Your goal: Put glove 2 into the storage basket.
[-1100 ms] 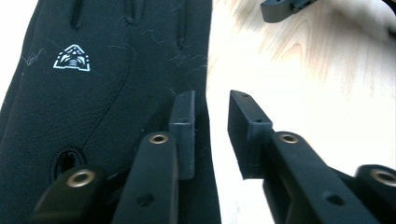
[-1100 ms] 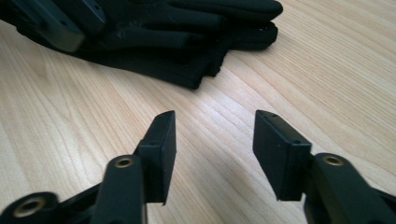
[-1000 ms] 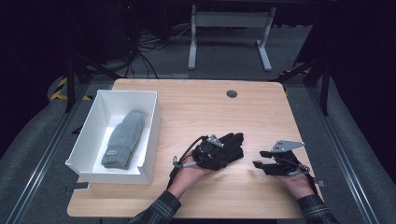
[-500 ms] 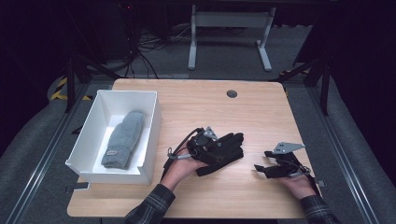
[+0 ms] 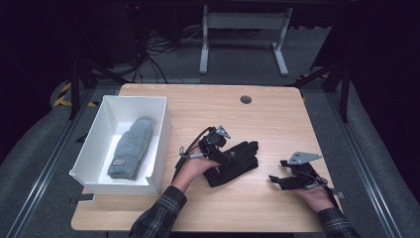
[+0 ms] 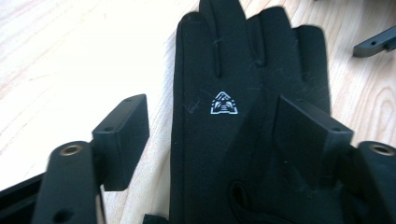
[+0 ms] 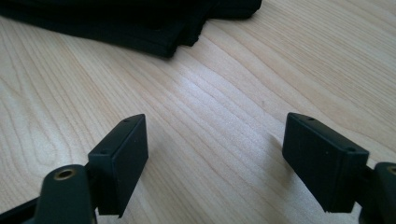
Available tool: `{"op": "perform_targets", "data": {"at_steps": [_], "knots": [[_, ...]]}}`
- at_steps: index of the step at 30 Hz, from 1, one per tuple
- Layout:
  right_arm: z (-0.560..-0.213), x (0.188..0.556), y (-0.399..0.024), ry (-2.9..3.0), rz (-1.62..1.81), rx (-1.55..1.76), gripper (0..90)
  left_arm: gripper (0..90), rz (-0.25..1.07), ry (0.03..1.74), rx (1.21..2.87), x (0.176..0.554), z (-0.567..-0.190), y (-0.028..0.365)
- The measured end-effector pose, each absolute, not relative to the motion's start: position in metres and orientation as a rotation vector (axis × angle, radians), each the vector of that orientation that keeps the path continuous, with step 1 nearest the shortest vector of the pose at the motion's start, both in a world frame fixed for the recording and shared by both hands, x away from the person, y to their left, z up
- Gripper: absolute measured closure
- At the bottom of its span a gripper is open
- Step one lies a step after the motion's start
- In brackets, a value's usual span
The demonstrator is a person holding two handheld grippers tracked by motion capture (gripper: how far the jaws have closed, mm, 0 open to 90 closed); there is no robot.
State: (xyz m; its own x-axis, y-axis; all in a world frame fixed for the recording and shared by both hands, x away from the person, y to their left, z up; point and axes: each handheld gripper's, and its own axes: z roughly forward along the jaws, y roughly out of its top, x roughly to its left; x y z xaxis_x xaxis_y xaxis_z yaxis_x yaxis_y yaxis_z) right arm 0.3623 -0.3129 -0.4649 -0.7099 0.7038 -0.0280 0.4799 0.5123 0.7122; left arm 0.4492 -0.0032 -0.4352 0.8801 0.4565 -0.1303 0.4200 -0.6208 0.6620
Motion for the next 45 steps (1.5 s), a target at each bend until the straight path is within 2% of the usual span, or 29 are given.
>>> {"op": "perform_targets", "data": {"at_steps": [13,29,31,35,37,40,45], "knots": [[-0.465,0.362,-0.313,2.442,1.006,0.992,23.5,21.4,0.034,0.588,2.394,0.442,-0.447,-0.016],[-0.465,0.363,-0.313,2.439,1.005,0.992,24.1,25.4,0.035,0.551,2.410,0.440,-0.453,-0.017],[-0.465,0.363,-0.313,2.440,1.008,0.992,24.1,28.6,0.023,0.540,2.412,0.439,-0.453,-0.017],[-0.465,0.363,-0.313,2.440,1.009,0.990,24.3,40.5,-0.016,0.515,2.420,0.438,-0.451,-0.017],[-0.465,0.363,-0.313,2.441,1.009,0.989,24.6,51.6,-0.045,0.500,2.418,0.436,-0.451,-0.018],[-0.465,0.363,-0.313,2.440,1.010,0.988,24.7,60.6,-0.071,0.487,2.418,0.437,-0.450,-0.018],[-0.465,0.363,-0.313,2.440,1.018,0.982,24.5,65.8,-0.094,0.491,2.412,0.436,-0.450,-0.017]]}}
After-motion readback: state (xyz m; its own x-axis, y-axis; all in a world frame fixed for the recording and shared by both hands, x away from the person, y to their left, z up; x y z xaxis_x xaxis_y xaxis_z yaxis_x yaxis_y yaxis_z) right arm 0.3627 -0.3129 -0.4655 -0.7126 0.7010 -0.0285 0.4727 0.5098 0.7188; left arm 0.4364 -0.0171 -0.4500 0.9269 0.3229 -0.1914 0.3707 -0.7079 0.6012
